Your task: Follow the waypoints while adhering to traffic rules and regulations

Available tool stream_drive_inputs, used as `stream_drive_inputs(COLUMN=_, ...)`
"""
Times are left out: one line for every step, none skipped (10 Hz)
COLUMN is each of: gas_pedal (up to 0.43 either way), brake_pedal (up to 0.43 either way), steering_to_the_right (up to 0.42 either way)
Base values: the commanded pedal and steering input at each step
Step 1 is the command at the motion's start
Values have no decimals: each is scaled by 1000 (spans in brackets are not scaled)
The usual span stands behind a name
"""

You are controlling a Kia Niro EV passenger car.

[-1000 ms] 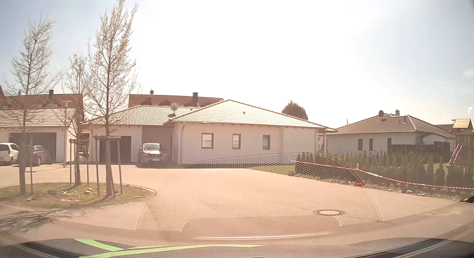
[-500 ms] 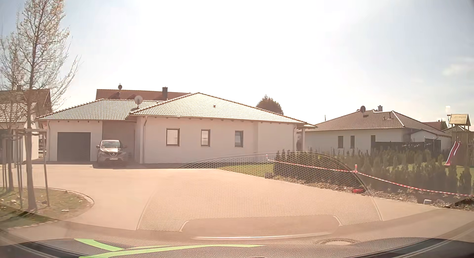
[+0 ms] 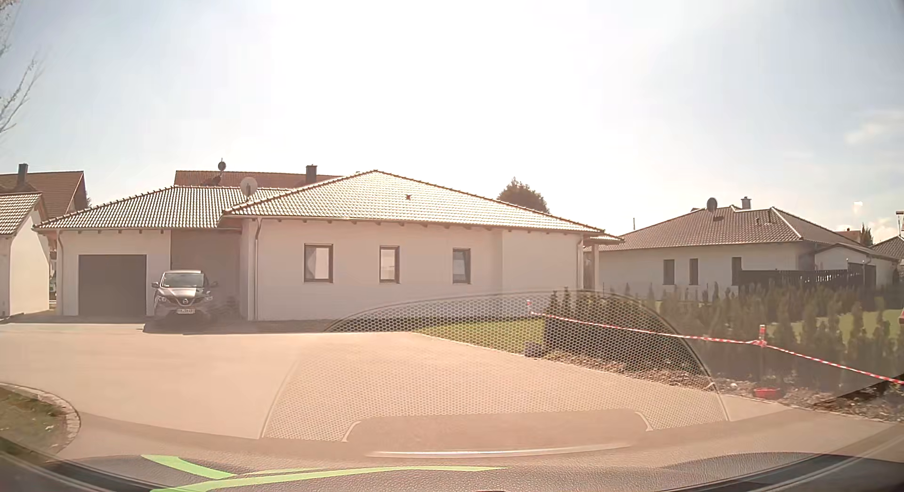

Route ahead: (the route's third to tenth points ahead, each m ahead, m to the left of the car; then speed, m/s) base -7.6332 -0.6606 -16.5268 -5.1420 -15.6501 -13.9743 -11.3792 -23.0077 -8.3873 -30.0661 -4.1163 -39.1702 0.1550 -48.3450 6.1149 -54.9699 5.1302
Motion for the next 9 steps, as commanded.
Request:
stream_drive_inputs(gas_pedal=0, brake_pedal=0, steering_to_the_right=-182)
stream_drive_inputs(gas_pedal=0, brake_pedal=0, steering_to_the_right=-202)
stream_drive_inputs(gas_pedal=0, brake_pedal=0, steering_to_the_right=-212)
stream_drive_inputs(gas_pedal=0, brake_pedal=0, steering_to_the_right=-230)
stream_drive_inputs(gas_pedal=0, brake_pedal=0, steering_to_the_right=-281)
stream_drive_inputs(gas_pedal=0, brake_pedal=0, steering_to_the_right=-327)
stream_drive_inputs(gas_pedal=0, brake_pedal=0, steering_to_the_right=-357)
stream_drive_inputs(gas_pedal=0, brake_pedal=0, steering_to_the_right=-380)
stream_drive_inputs(gas_pedal=0, brake_pedal=0, steering_to_the_right=-408)
